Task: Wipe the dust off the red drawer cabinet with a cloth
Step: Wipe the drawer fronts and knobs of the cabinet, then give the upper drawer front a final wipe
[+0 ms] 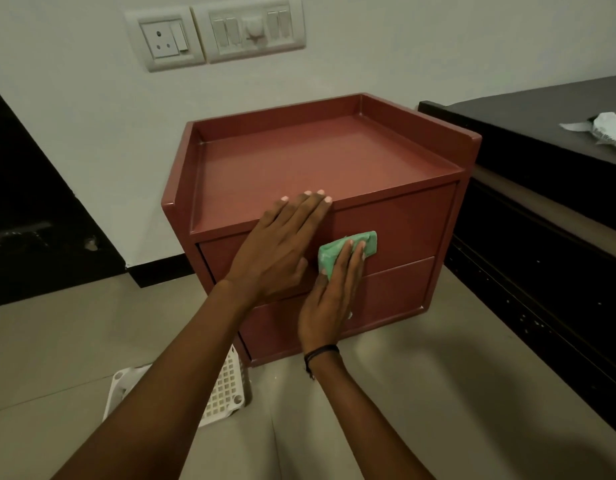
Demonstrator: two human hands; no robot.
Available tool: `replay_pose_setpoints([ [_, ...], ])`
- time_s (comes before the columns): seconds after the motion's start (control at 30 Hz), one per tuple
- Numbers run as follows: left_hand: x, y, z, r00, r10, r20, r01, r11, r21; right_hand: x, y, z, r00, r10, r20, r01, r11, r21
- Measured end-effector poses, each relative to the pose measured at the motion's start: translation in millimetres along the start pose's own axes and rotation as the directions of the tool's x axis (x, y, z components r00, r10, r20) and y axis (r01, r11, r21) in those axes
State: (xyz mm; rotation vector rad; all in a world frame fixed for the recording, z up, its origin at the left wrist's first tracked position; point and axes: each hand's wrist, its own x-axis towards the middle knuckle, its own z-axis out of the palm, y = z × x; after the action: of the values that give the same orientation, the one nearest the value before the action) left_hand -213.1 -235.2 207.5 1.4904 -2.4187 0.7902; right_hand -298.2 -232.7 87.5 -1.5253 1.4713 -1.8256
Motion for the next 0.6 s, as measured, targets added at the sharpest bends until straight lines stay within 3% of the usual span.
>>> replay_pose_setpoints([
  [0.4, -29.6, -3.7, -11.8, 0.998, -0.047, 0.033, 0.048, 0.999, -0.016, 6.8, -11.3, -0.8, 0.995, 0.026, -0.099, -0.032, 0.997, -0.064],
  [0.5, -48.8, -2.0, -16.9, 0.999, -0.026, 0.039, 0.026, 1.000, -0.003, -1.1, -24.4, -5.3, 0.995, 0.069, -0.077, -0.073, 0.996, -0.055],
  [0.6, -84.7, -7.6, -16.7, 0.999, -0.038, -0.015, 0.038, 0.999, -0.007, -22.4, -37.8, -2.7, 1.000, -0.016, 0.012, 0.016, 1.000, -0.015],
])
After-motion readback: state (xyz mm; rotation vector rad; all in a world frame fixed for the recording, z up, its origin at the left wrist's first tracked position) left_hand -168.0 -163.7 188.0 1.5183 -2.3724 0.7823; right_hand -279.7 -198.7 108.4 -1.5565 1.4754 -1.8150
